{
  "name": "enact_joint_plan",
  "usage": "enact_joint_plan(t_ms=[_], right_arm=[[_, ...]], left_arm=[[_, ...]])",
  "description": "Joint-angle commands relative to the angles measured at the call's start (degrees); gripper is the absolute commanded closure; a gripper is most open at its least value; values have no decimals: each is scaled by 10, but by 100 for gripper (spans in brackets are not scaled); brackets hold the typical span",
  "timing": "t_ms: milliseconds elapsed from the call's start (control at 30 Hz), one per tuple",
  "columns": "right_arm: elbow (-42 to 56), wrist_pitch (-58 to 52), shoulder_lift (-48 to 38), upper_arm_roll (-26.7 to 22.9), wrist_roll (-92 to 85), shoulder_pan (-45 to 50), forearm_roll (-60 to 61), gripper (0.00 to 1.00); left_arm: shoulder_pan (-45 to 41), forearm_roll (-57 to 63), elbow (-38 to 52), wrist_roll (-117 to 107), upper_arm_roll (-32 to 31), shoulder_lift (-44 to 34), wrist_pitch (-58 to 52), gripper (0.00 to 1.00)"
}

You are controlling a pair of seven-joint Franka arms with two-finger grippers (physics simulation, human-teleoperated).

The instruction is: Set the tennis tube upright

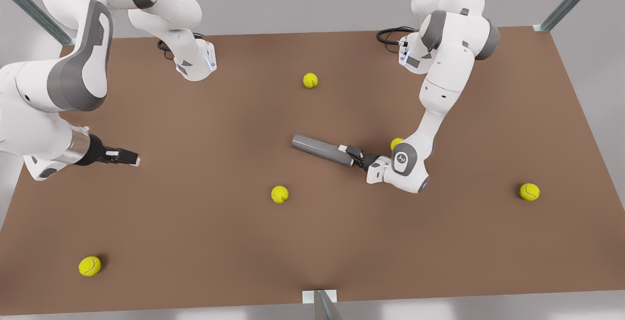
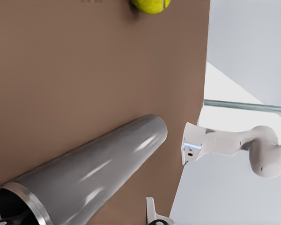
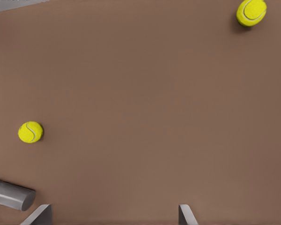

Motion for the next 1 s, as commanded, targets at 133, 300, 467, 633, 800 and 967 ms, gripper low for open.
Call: enact_joint_plan(t_ms=[133, 300, 467, 633, 800, 967], right_arm=[[0, 0, 0, 1, 4, 4, -2, 0], [-1, 0, 3, 1, 5, 6, -4, 0], [0, 0, 6, -2, 5, 0, -3, 0], [0, -1, 6, -2, 11, 4, -3, 0], [-2, -2, 6, -1, 11, 2, -2, 0], [-2, -2, 6, -1, 11, 1, 0, 0]], left_arm=[[0, -2, -6, -12, -1, 1, 9, 26], [0, 0, -6, -12, -1, 0, 6, 35], [0, 2, -6, -21, -1, -2, 0, 50], [0, 4, -5, -24, -1, -10, -15, 58], [0, 5, -6, -50, -1, -30, -23, 68], [0, 68, -4, -85, 0, -74, -50, 75]])
